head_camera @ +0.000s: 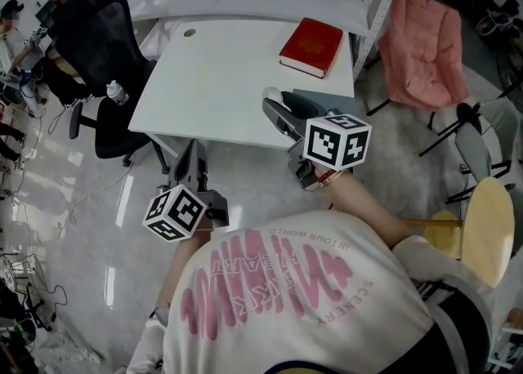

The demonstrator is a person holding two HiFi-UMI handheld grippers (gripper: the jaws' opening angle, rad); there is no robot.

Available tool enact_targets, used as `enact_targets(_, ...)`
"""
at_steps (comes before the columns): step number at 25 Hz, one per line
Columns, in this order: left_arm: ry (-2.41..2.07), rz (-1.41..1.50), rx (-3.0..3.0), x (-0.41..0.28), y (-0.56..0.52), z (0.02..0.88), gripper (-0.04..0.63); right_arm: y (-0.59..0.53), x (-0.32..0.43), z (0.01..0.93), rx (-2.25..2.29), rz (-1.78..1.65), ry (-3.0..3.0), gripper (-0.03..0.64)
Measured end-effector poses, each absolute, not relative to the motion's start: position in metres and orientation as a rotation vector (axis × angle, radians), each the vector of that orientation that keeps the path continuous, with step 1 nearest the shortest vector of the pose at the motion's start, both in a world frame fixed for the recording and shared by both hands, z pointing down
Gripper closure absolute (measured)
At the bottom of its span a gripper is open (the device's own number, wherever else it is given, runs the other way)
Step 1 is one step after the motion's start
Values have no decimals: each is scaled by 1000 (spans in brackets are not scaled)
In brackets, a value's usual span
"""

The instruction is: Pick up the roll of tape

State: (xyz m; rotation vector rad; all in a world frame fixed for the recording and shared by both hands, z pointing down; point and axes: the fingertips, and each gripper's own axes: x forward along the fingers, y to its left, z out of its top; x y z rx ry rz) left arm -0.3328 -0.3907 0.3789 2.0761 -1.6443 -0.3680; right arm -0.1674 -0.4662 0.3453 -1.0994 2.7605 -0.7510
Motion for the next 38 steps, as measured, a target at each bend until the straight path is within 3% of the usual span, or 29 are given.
enact_targets(26, -1703, -360, 2167, -188, -308, 343, 571, -372, -37, 319, -1122, -541, 2817, 399)
enact_targets(38, -1741, -365, 2183, -166, -273, 332, 571, -344, -14, 310, -1106, -507, 2822, 399)
